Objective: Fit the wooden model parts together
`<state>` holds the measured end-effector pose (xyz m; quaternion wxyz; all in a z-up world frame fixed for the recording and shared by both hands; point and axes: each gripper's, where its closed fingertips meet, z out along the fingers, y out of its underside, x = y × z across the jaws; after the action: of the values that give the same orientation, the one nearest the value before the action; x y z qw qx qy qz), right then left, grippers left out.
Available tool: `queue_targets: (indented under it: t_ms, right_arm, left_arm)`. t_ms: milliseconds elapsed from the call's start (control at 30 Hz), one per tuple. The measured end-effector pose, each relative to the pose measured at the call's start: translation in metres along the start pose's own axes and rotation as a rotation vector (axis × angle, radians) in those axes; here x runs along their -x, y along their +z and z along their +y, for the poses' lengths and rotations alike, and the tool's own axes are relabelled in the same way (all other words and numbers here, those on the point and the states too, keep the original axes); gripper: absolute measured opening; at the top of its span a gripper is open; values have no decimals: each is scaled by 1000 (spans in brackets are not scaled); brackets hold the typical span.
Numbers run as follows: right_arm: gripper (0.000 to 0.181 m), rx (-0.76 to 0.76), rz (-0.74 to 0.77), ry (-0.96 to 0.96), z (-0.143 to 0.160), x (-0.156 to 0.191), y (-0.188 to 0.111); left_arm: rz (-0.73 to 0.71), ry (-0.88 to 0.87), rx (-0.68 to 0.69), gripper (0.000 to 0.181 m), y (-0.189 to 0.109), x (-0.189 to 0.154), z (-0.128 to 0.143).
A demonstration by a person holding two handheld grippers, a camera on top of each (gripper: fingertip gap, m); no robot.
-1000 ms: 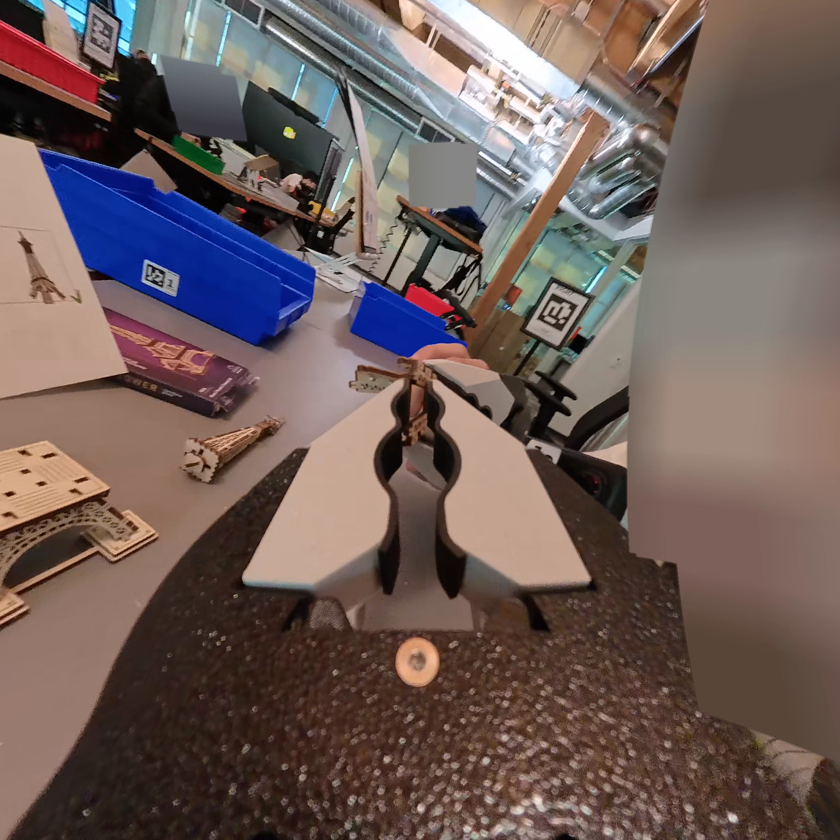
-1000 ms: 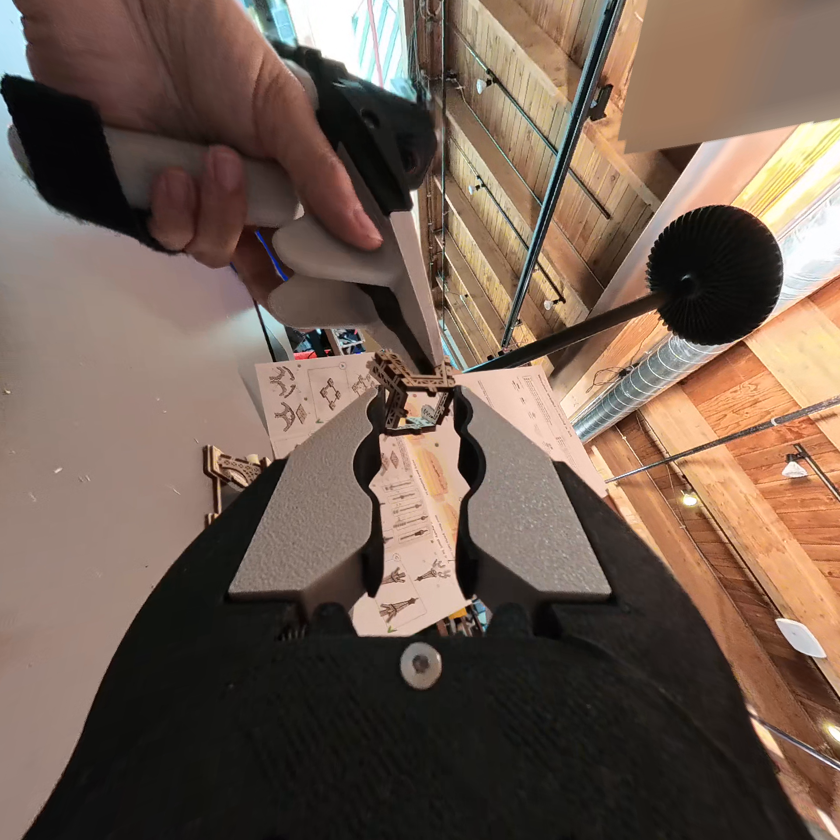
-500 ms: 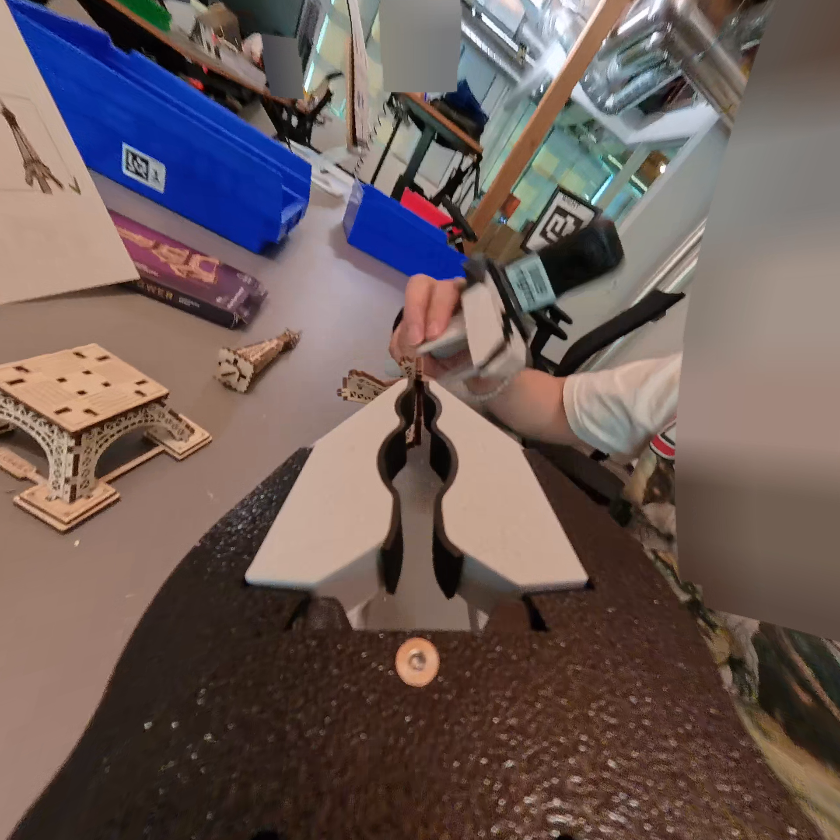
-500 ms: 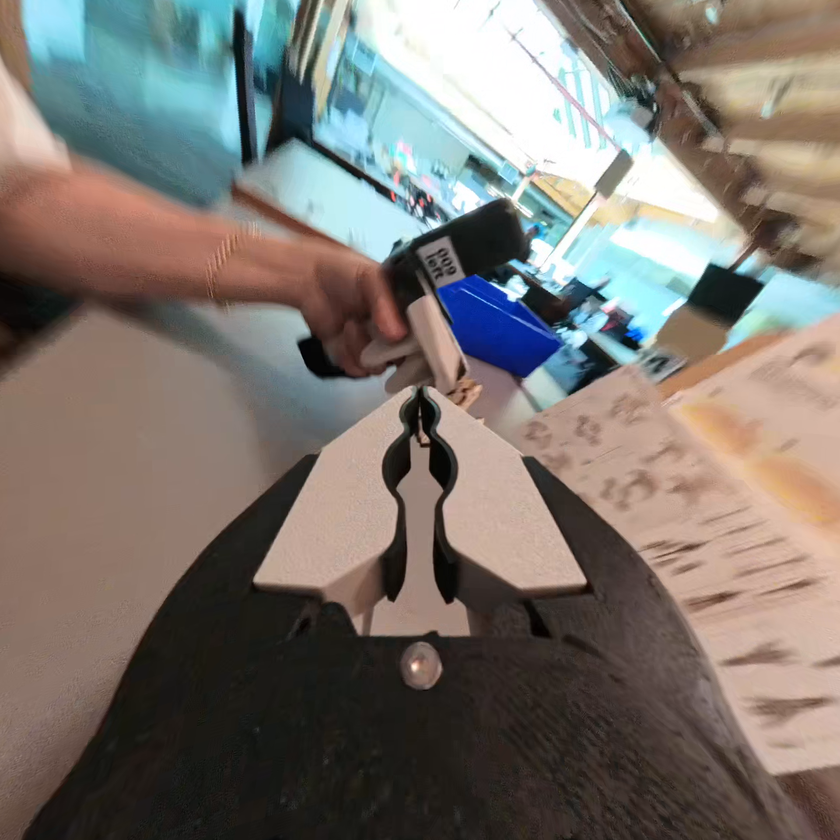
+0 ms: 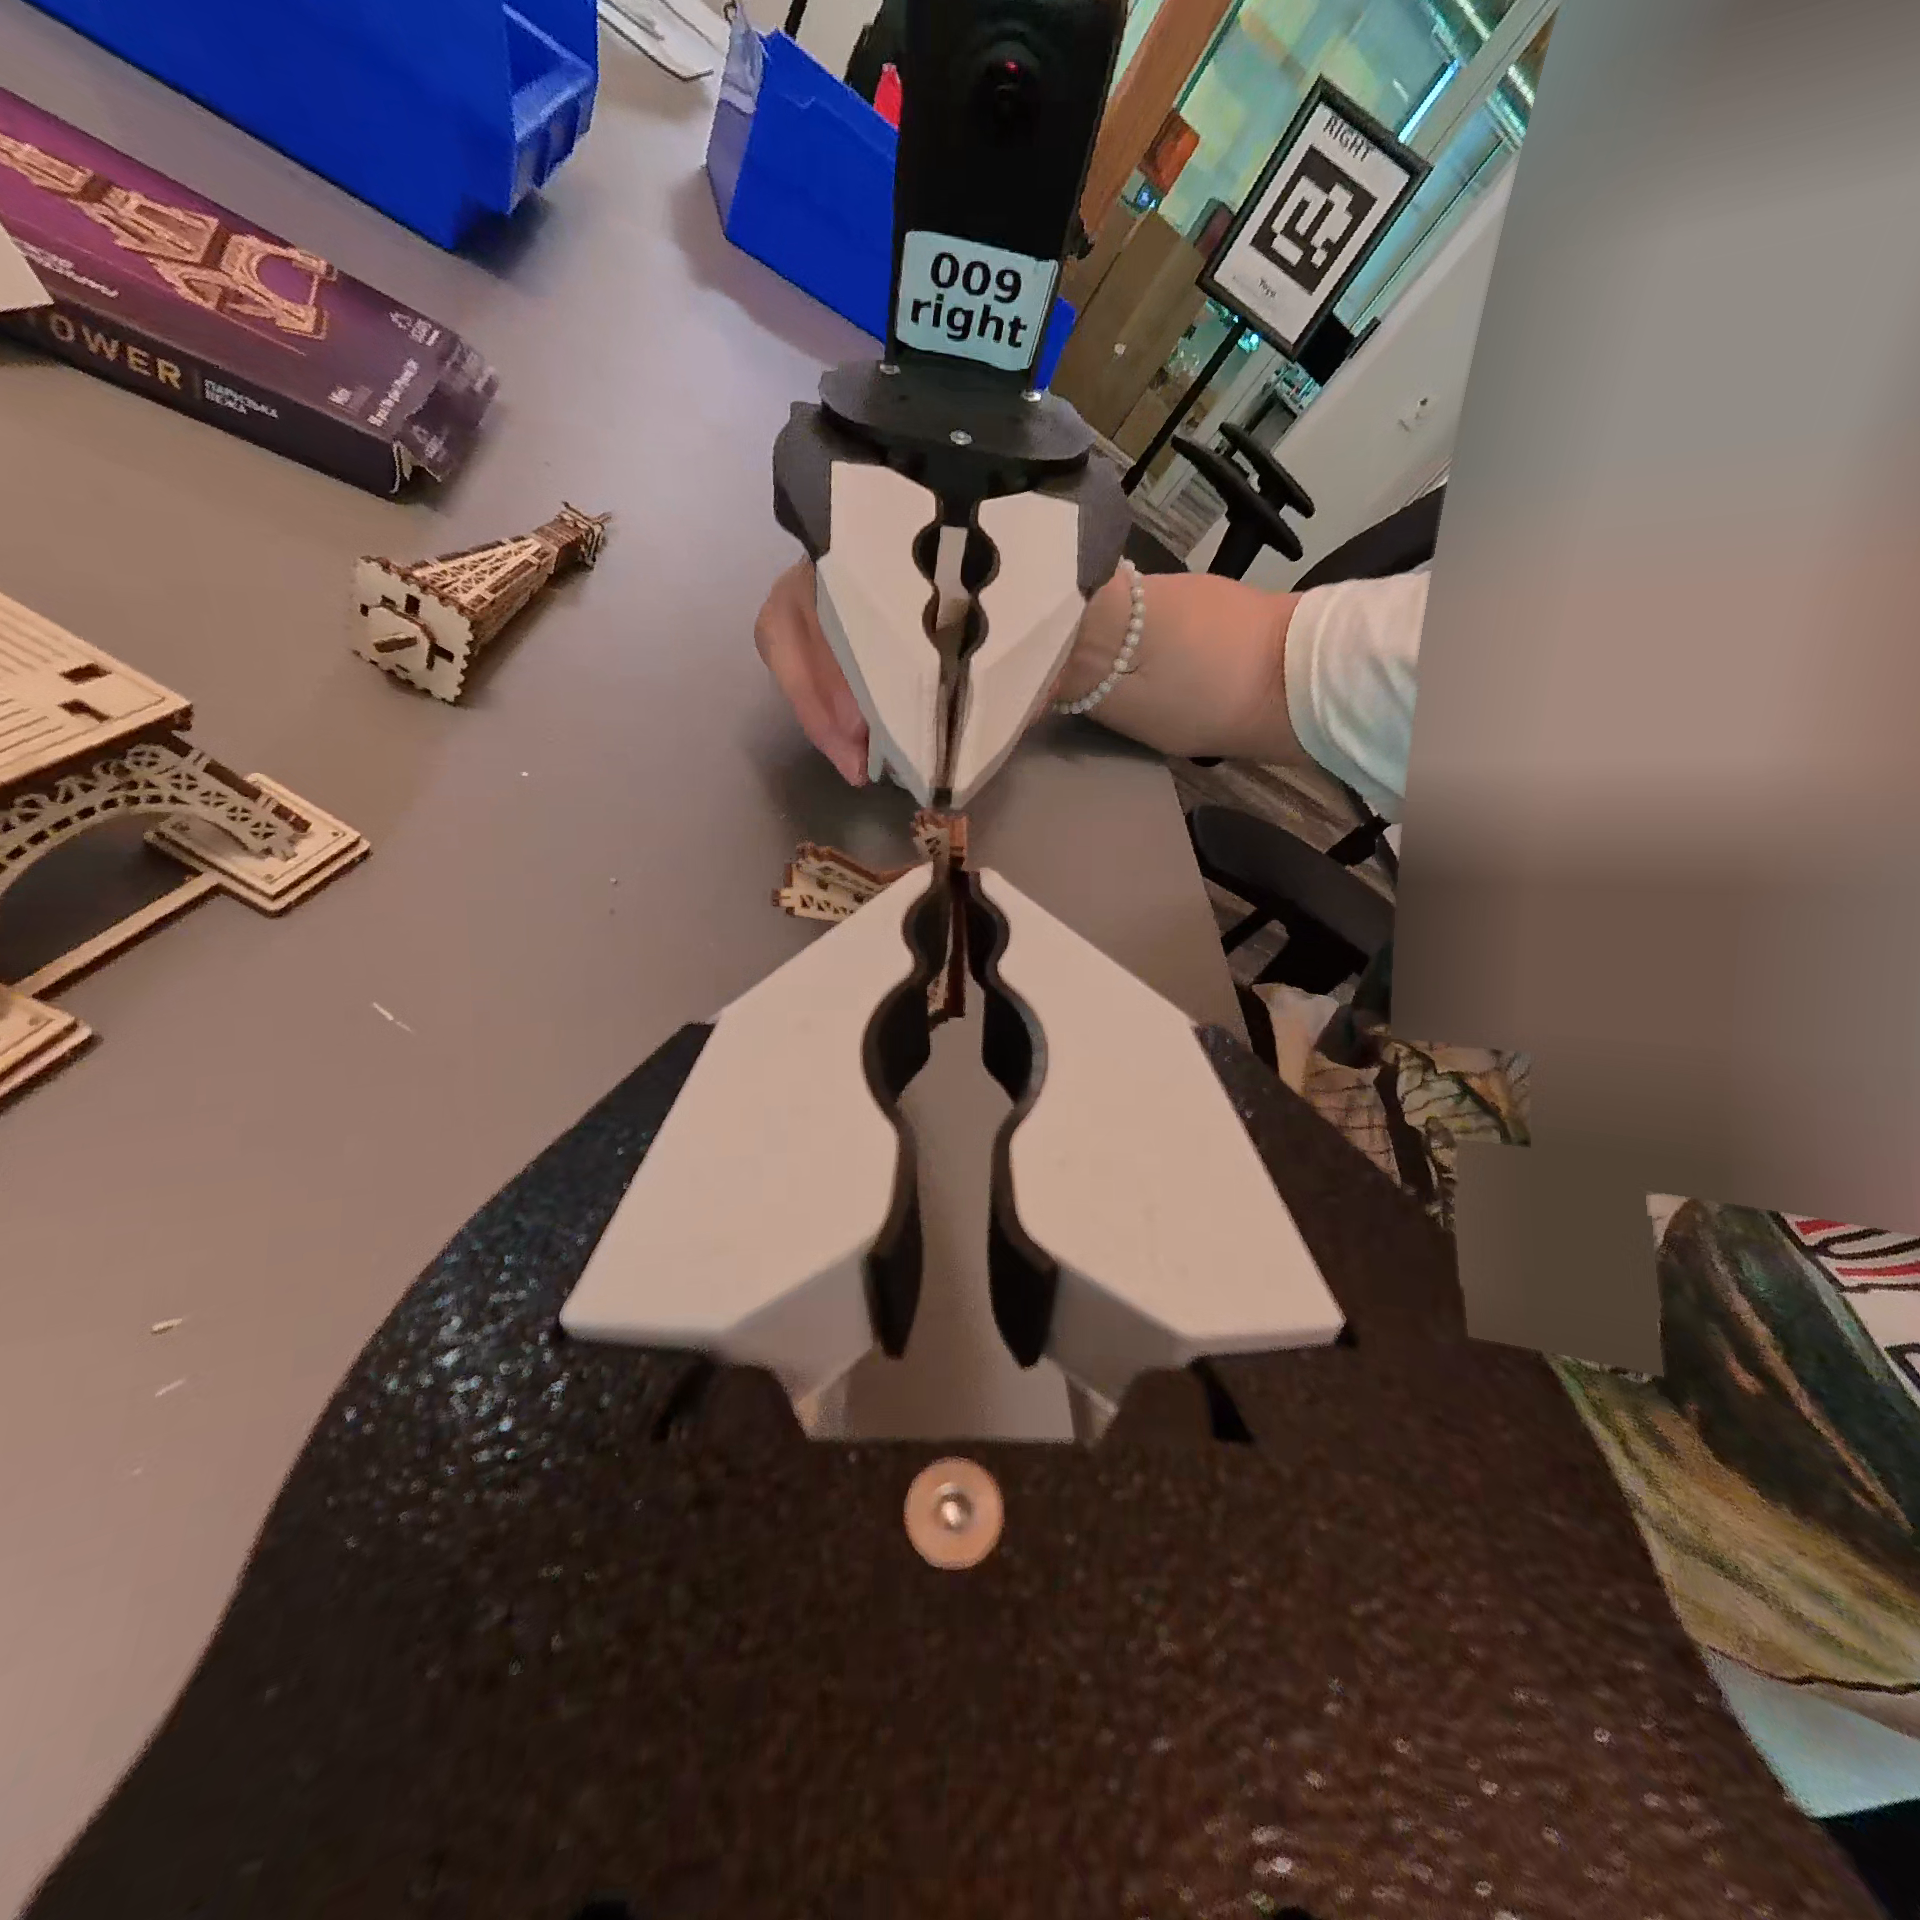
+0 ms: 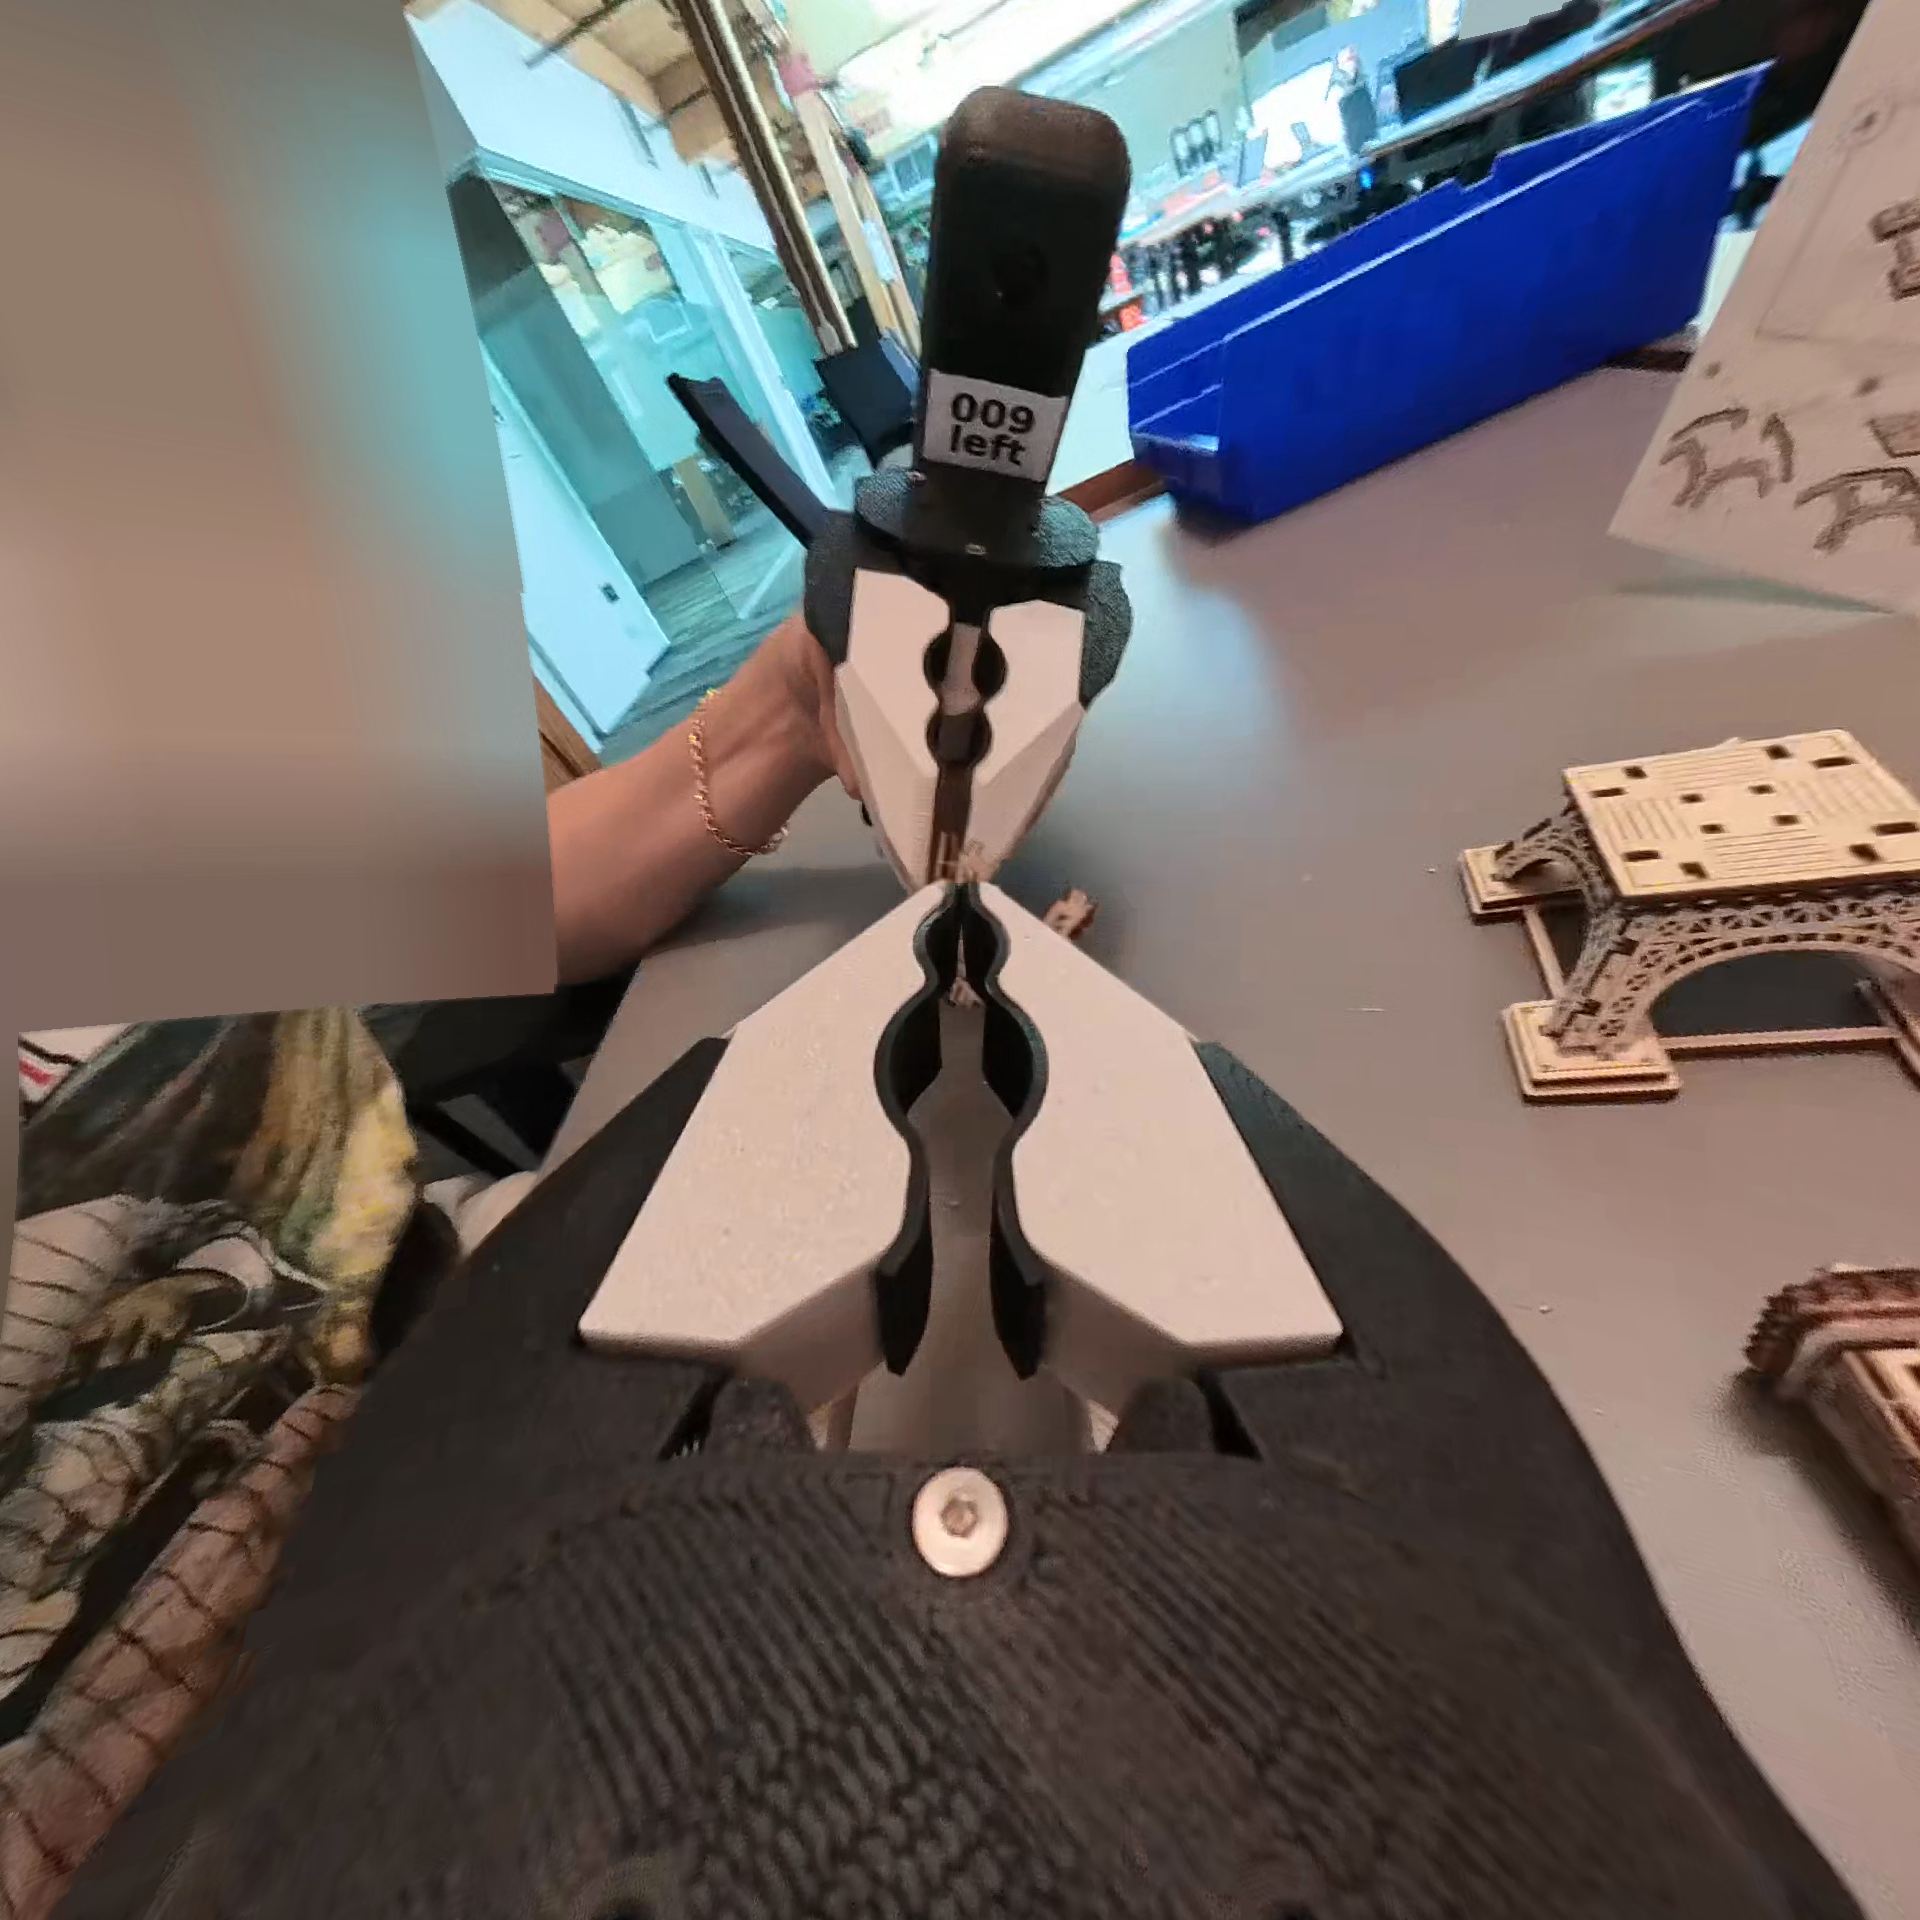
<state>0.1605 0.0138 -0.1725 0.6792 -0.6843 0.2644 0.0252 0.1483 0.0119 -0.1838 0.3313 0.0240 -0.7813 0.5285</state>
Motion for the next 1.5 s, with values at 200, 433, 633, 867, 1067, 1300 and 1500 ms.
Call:
queue_targets:
  t_ms: [200,433,633,867,1067,1300,1500]
  right_arm:
    - [0,51,19,48,10,-2,-3]
    - [0,66,-8,67,13,2,-2]
    - [0,91,34,41,16,-1,0]
    - [0,83,16,66,16,-1,-1]
    - [0,82,-2,73,15,1,-2]
    - [0,72,-27,71,14,4,-1]
    - [0,60,-43,82,12,6,-2]
  left_arm:
    - [-7,14,31,0,11,-1,5]
    - [-27,6,28,0,10,3,6]
    - [-46,-1,28,0,9,7,8]
    - [-46,12,18,0,10,7,7]
    - [3,33,11,0,8,-1,6]
    - [37,23,-1,0,8,-5,5]
    - [39,18,8,0,10,-5,7]
